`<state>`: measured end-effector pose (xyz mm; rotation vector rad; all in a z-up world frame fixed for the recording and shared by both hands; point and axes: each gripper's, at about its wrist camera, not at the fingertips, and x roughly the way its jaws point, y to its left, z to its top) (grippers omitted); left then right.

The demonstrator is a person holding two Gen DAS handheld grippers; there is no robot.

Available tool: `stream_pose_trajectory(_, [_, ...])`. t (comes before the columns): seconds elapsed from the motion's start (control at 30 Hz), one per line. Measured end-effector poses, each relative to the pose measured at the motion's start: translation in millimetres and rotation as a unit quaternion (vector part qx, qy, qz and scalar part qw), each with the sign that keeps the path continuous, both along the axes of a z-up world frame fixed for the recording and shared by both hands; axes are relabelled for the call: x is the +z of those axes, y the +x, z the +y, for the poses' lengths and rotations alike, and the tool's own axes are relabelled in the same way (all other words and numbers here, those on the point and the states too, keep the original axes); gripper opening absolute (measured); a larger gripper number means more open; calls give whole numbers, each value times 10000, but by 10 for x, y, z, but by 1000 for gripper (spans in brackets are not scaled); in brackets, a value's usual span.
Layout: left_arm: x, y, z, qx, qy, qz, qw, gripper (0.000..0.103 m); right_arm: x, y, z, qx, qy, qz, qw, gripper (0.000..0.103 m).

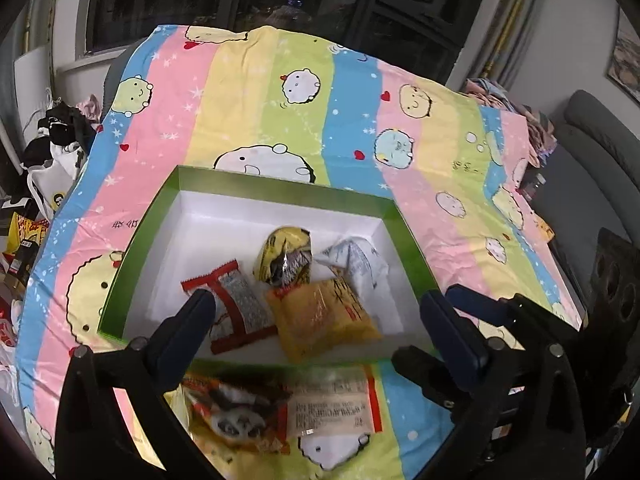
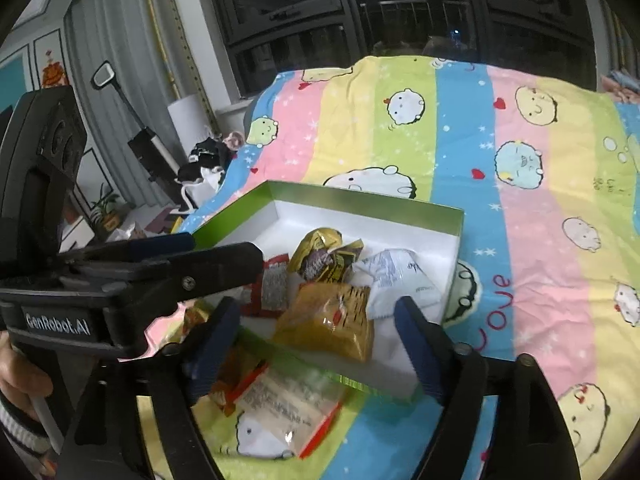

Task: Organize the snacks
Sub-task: 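Move the right gripper back to the white-and-red printed packet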

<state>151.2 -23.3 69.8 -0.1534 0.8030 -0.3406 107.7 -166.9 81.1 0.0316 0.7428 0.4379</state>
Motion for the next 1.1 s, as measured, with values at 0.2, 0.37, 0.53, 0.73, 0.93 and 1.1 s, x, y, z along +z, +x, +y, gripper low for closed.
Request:
stream_pose_trajectory(0.2, [-88, -263, 131, 5, -158, 169, 9997, 102, -71, -309, -119, 6, 30, 122, 9999, 83])
stream_pose_trajectory(0.37, [-218, -451, 212, 205, -92, 324, 9992, 102, -241, -500, -180, -20, -143, 356, 9993, 83])
stream_pose_trajectory(0.53, [-424, -601, 242, 176, -233, 644, 9975, 102, -392, -605, -247, -135, -53, 653, 9978, 83])
stream_pose_trajectory(0.73, [-612, -665, 10, -249, -68, 864, 9959, 102, -570, -698, -221, -131, 73, 908, 9958, 83])
stream_pose_trajectory(0.93, [-798, -517, -158, -339, 151, 969, 9946, 103, -701, -697, -126, -10, -10, 989, 9951, 83])
stream_pose_trajectory(1.1, [-863, -378, -324, -322, 564, 922, 9936, 103, -796, -632, -110, 16, 107, 1055, 9944, 83])
